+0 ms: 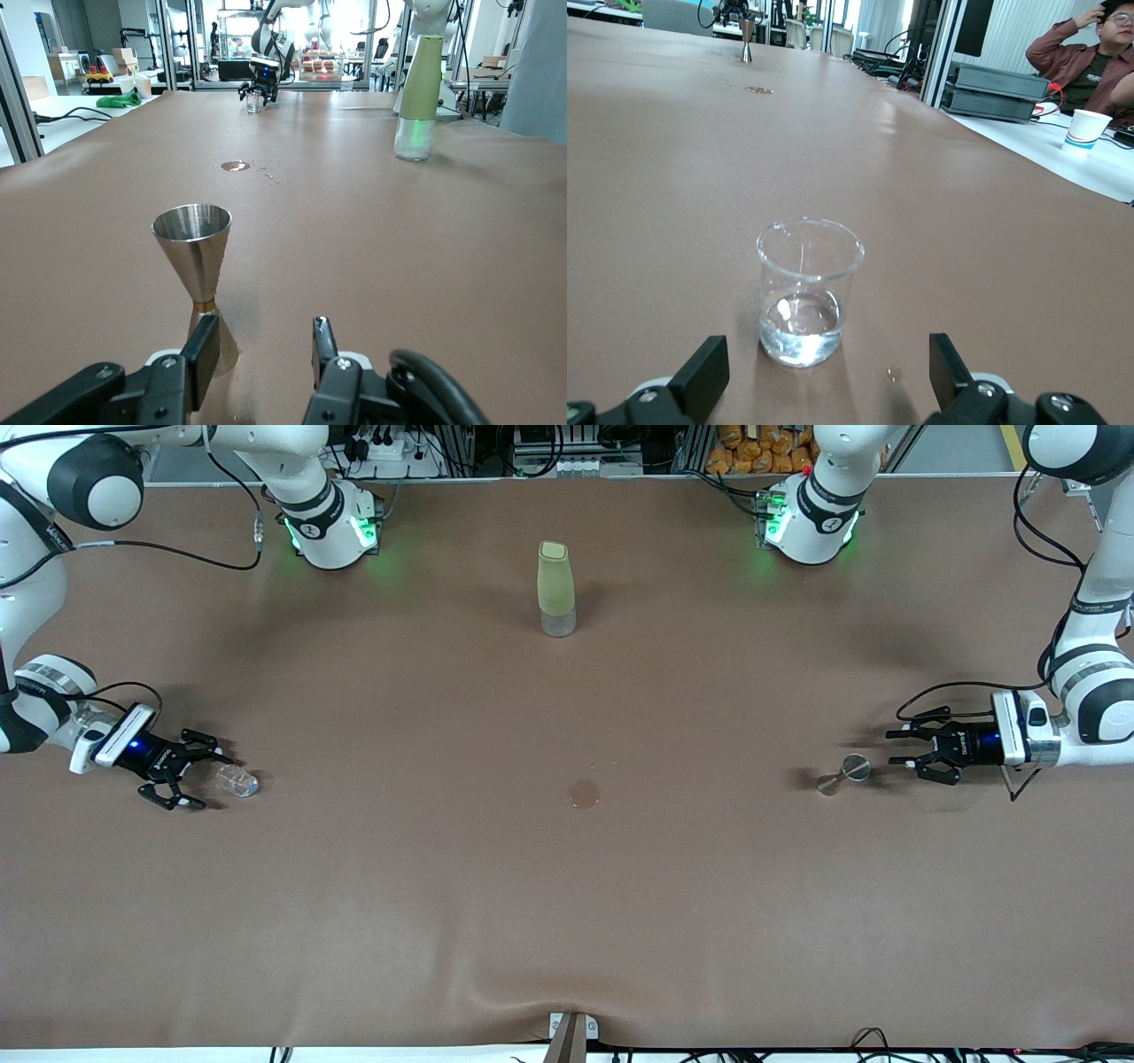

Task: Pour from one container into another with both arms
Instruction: 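Grasp the beaker with the right gripper while the left gripper grasps the jigger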

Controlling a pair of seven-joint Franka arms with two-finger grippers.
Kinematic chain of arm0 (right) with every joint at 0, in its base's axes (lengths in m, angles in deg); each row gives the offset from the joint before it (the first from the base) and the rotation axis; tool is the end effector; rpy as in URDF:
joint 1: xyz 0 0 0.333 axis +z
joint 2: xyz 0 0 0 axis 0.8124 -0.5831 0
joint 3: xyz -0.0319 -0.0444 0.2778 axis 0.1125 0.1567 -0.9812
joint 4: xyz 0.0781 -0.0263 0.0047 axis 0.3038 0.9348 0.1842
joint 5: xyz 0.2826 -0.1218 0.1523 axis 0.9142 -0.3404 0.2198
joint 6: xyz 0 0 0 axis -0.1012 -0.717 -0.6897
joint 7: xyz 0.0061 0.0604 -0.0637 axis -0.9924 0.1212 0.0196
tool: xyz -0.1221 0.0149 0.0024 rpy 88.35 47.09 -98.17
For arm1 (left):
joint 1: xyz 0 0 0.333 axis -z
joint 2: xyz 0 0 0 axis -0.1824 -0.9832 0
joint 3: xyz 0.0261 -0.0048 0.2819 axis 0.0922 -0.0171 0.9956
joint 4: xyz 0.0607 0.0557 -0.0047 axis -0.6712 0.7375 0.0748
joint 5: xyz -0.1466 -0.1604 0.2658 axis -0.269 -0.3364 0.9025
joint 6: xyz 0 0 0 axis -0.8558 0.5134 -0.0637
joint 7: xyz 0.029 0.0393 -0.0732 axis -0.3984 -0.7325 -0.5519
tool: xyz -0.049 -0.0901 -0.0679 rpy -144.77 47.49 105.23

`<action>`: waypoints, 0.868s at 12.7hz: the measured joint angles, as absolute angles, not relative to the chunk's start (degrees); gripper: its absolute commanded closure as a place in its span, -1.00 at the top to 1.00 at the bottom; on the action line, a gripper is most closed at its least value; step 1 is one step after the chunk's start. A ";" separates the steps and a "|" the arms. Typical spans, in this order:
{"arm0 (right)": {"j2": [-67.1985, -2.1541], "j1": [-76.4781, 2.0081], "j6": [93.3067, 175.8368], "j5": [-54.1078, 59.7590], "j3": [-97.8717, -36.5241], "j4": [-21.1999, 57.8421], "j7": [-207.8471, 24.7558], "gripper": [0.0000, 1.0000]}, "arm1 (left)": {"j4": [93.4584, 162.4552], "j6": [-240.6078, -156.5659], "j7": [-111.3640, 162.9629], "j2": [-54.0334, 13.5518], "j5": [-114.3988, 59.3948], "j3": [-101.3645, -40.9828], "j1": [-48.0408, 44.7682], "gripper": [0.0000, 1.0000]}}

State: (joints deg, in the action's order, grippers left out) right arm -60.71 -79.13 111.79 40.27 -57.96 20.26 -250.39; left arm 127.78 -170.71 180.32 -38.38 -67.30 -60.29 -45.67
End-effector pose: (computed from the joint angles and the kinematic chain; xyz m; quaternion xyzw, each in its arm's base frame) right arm 0.4754 -0.2403 0.0987 -0.6324 -0.5283 -0.4974 0.2711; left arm 0.4953 0.1576 0.1565 0.5471 -0.5988 0.3992 0.4275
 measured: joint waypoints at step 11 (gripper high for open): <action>-64.20 -79.17 107.54 43.79 -59.15 19.59 -251.57 1.00 | 128.08 -170.88 182.90 -44.56 -77.01 -60.33 -43.31 0.03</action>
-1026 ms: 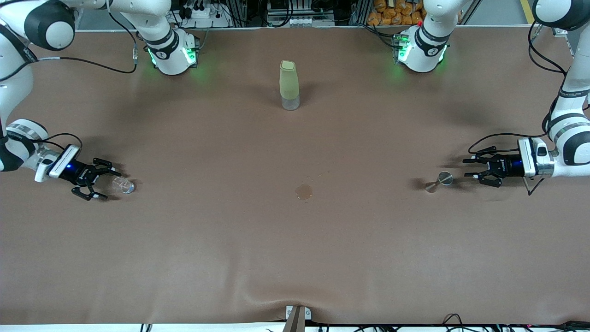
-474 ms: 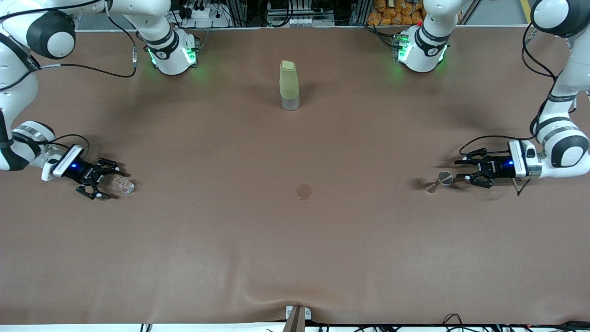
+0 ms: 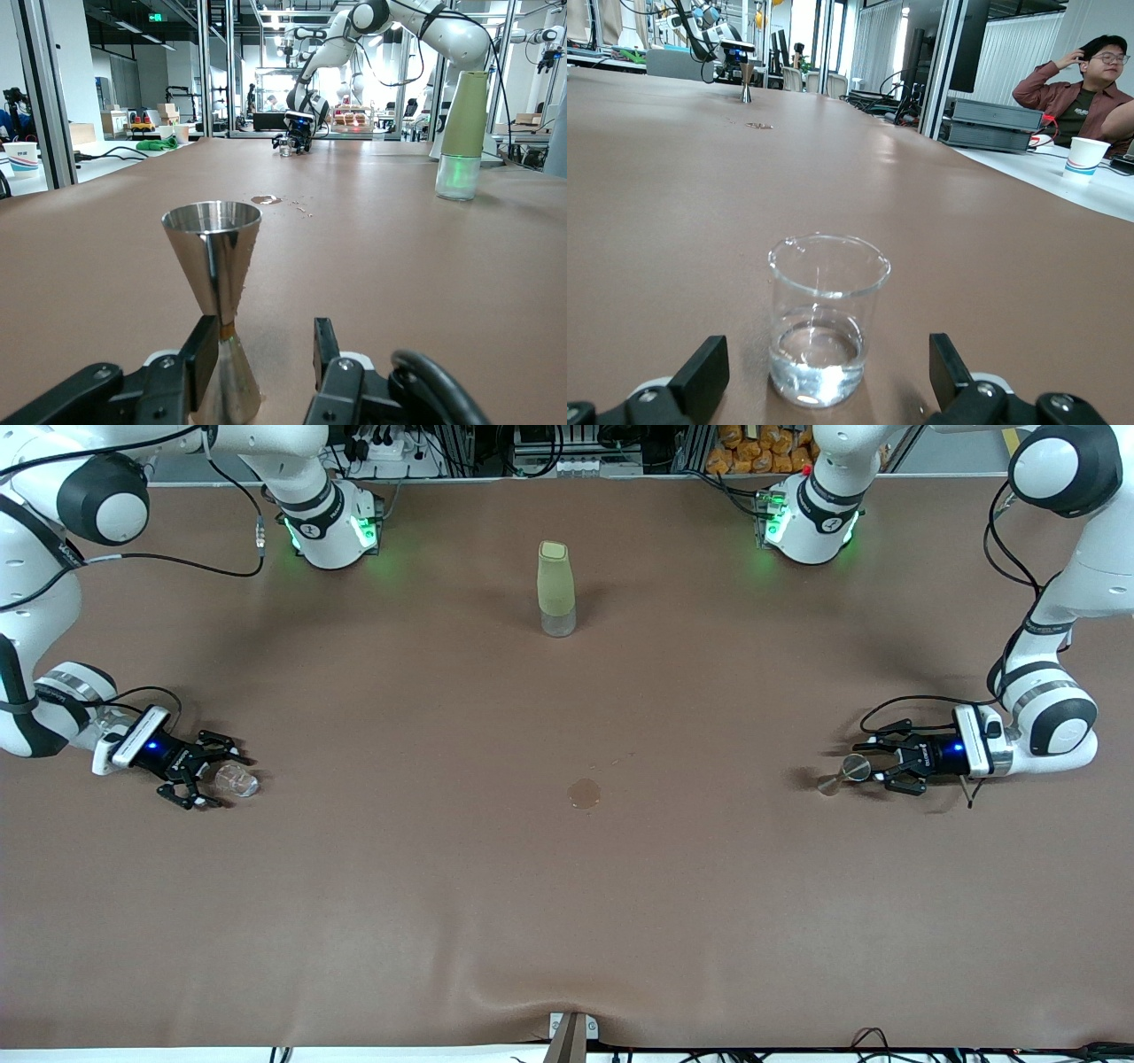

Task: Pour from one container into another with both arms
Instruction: 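Grasp the beaker with the right gripper while the left gripper grasps the jigger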

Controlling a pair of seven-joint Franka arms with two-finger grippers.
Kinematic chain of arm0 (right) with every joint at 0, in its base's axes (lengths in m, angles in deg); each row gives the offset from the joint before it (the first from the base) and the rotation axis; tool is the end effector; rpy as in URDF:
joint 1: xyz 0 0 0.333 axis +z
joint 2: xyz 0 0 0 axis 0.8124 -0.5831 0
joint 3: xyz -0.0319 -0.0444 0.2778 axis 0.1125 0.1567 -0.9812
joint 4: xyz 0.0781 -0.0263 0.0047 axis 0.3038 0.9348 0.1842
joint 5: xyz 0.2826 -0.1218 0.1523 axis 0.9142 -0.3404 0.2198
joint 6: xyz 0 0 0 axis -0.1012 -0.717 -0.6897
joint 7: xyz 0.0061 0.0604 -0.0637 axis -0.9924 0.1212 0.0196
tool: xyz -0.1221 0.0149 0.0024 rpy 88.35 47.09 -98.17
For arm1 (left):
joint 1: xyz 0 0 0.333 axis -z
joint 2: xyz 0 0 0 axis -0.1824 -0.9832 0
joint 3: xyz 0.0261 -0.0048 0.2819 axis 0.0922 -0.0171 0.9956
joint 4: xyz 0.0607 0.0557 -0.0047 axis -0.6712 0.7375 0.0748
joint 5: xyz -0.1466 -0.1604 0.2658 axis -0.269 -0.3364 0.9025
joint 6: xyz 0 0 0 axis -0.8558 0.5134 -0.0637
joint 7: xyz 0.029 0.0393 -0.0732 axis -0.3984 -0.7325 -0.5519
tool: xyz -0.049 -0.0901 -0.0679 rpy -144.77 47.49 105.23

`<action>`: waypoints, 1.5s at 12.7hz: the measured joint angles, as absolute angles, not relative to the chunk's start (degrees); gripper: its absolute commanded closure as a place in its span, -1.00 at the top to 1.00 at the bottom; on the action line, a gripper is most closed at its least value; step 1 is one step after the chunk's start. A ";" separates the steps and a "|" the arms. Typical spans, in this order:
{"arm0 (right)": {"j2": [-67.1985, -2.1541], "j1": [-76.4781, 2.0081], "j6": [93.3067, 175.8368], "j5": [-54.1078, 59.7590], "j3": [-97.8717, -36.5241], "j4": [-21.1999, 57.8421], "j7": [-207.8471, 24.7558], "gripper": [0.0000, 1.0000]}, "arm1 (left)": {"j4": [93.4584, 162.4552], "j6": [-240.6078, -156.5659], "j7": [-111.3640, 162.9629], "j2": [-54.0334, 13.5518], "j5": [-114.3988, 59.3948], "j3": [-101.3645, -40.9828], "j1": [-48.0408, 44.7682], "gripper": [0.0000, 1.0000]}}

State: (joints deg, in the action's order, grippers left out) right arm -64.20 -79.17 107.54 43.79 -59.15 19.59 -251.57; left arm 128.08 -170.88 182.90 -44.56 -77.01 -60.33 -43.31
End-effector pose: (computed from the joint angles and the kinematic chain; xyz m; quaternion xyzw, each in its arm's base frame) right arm 0.4761 -0.2182 0.0783 -0.6117 -0.5021 -0.5324 0.3006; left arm 0.5000 0.1208 0.1127 0.5423 -0.5388 0.4577 0.4540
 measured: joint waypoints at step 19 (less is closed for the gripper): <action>-66.61 -75.27 107.14 48.74 -64.09 19.57 -250.40 -1.00 | 126.95 -172.60 183.99 -47.81 -79.66 -60.35 -42.55 0.03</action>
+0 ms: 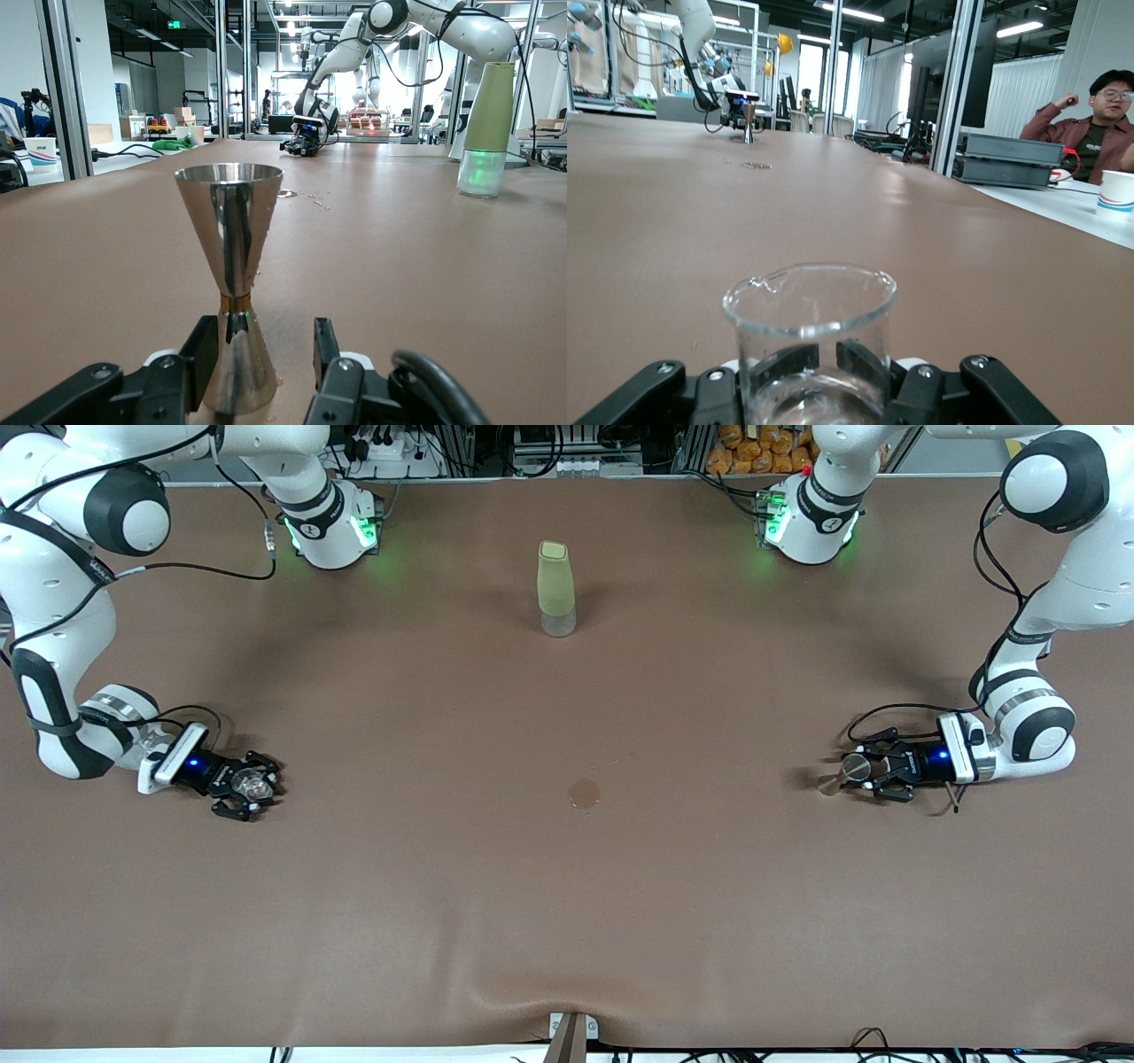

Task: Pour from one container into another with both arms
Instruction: 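Grasp the beaker with the right gripper while the left gripper grasps the jigger, then lift the beaker with the right gripper while the left gripper lifts the jigger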

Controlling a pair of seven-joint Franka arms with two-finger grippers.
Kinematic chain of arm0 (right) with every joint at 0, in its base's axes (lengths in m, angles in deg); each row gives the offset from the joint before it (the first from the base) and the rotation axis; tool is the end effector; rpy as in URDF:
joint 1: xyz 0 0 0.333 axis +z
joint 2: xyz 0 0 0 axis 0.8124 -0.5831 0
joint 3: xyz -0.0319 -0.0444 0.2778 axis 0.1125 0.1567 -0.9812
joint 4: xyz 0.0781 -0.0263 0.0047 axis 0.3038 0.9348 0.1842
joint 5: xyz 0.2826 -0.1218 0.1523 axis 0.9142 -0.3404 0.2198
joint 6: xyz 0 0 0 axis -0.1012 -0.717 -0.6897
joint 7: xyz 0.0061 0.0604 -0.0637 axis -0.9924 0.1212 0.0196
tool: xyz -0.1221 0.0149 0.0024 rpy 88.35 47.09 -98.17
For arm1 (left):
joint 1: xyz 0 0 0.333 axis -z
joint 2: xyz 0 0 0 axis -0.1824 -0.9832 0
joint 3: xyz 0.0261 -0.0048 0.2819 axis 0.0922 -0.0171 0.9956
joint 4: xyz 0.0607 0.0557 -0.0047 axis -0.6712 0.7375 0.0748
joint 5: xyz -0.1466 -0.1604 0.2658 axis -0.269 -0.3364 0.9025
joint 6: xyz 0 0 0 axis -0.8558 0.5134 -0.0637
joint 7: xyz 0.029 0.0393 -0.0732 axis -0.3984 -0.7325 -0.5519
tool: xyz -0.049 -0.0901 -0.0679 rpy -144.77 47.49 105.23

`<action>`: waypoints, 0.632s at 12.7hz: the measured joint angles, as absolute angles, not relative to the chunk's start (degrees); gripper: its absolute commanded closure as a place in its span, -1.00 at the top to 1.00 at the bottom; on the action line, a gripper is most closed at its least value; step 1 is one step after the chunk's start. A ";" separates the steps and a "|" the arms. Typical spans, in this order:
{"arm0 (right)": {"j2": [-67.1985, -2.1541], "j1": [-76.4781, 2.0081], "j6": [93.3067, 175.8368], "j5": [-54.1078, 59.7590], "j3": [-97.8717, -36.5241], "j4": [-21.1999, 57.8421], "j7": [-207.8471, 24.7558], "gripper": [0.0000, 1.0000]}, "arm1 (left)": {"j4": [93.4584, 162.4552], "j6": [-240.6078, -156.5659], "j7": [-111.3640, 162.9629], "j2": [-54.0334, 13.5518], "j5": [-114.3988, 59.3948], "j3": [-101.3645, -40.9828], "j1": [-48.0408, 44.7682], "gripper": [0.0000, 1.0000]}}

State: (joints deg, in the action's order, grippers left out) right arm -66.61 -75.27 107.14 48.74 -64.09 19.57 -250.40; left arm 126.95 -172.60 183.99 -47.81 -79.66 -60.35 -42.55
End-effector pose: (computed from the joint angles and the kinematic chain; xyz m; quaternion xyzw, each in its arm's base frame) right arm 0.5040 -0.1406 0.0632 -0.5819 -0.4814 -0.5558 0.3476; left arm 0.5032 0.1135 0.0895 0.5497 -0.5235 0.4703 0.4501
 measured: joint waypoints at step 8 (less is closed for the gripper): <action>-63.83 -64.60 106.81 51.76 -65.76 19.03 -242.73 -1.00 | 126.40 -172.59 183.99 -47.81 -81.76 -61.07 -41.56 -0.10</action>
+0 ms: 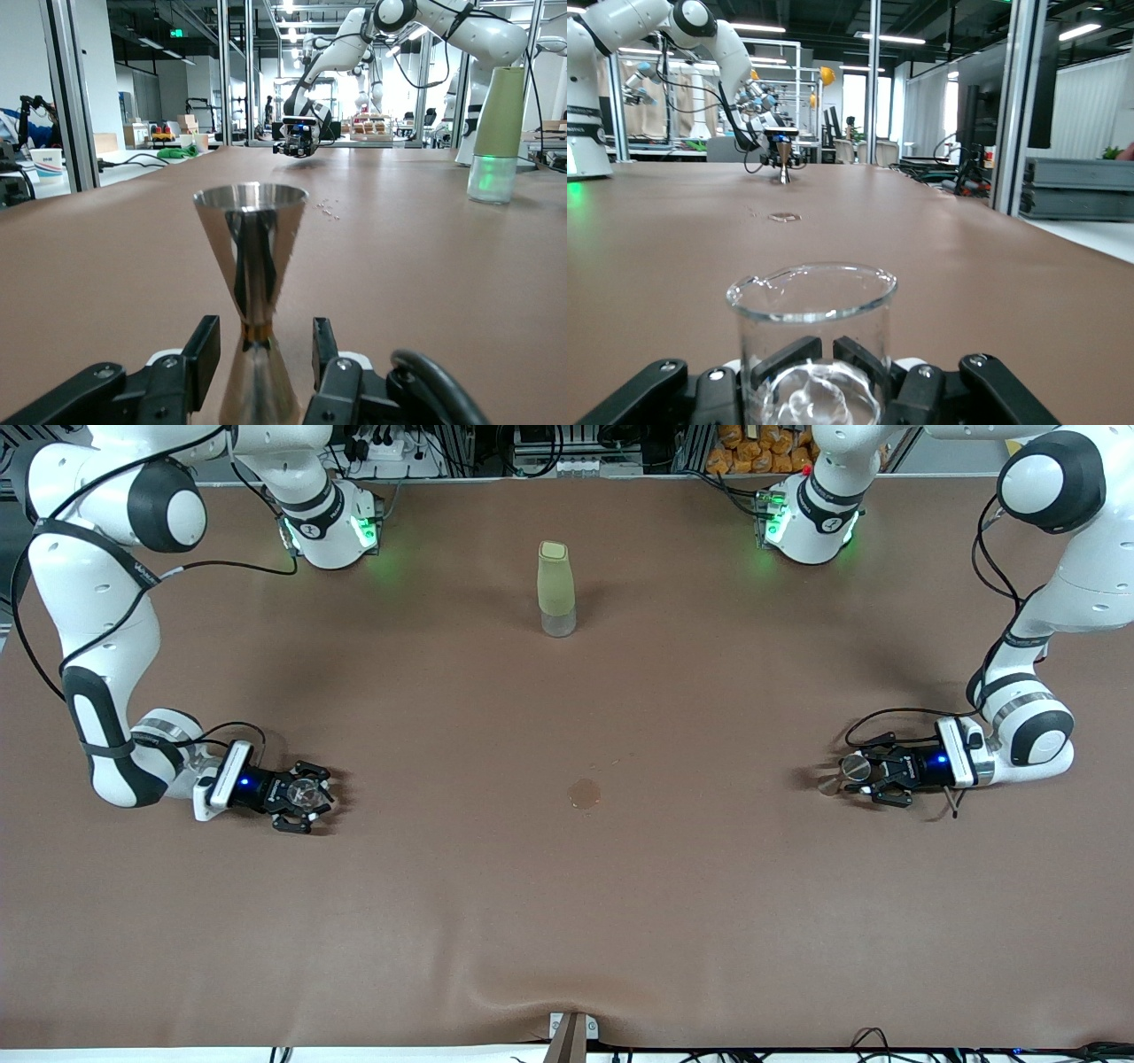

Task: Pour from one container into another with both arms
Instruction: 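Lift the beaker with the right gripper while the left gripper lifts the jigger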

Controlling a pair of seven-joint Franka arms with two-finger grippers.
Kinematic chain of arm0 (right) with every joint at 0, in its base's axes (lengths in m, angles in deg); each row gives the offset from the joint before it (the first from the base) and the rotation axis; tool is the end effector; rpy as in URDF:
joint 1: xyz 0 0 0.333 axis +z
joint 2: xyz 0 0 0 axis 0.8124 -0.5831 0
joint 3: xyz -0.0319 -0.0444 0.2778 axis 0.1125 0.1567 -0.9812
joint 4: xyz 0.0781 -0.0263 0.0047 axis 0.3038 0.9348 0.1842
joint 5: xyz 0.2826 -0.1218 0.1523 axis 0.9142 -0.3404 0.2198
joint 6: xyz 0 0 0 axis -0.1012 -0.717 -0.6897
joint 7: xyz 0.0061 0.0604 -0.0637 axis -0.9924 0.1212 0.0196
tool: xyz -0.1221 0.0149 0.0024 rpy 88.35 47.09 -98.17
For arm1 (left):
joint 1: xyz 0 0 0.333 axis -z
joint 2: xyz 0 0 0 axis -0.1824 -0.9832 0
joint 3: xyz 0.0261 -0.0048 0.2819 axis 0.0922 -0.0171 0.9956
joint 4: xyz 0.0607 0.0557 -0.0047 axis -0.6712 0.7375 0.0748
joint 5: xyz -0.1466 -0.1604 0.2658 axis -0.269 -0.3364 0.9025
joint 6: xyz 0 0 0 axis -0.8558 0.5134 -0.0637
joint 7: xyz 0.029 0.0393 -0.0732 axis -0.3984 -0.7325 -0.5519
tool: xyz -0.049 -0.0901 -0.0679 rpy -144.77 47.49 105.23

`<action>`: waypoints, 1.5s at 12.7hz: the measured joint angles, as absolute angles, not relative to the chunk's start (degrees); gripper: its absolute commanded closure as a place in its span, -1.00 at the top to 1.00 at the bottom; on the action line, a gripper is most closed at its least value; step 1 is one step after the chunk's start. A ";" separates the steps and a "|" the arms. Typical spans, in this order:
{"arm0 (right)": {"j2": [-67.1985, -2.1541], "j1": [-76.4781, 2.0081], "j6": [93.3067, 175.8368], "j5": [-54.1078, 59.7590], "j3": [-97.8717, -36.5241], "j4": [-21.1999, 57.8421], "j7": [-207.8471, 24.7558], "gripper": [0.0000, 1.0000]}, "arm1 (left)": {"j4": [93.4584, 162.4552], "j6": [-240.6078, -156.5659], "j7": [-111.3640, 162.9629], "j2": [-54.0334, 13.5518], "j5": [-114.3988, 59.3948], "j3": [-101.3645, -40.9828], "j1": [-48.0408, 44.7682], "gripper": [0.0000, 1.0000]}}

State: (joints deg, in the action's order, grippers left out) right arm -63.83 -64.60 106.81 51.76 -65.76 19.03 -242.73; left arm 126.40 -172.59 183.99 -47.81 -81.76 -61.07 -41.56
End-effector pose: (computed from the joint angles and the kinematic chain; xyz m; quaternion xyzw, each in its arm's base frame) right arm 0.5441 -0.0326 0.0961 -0.5488 -0.4946 -0.5287 0.4178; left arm 0.5140 0.1005 0.0956 0.5425 -0.5203 0.4829 0.4492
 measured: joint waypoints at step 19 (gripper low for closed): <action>-18.99 -50.09 108.11 53.84 -64.75 45.97 -203.46 -1.00 | 126.19 -172.40 184.70 -48.87 -82.19 -61.89 -41.34 -0.94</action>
State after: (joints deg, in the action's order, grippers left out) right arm -18.99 -50.09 108.11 53.84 -64.75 45.97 -203.46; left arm 126.19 -172.40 184.70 -48.87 -82.19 -61.89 -41.34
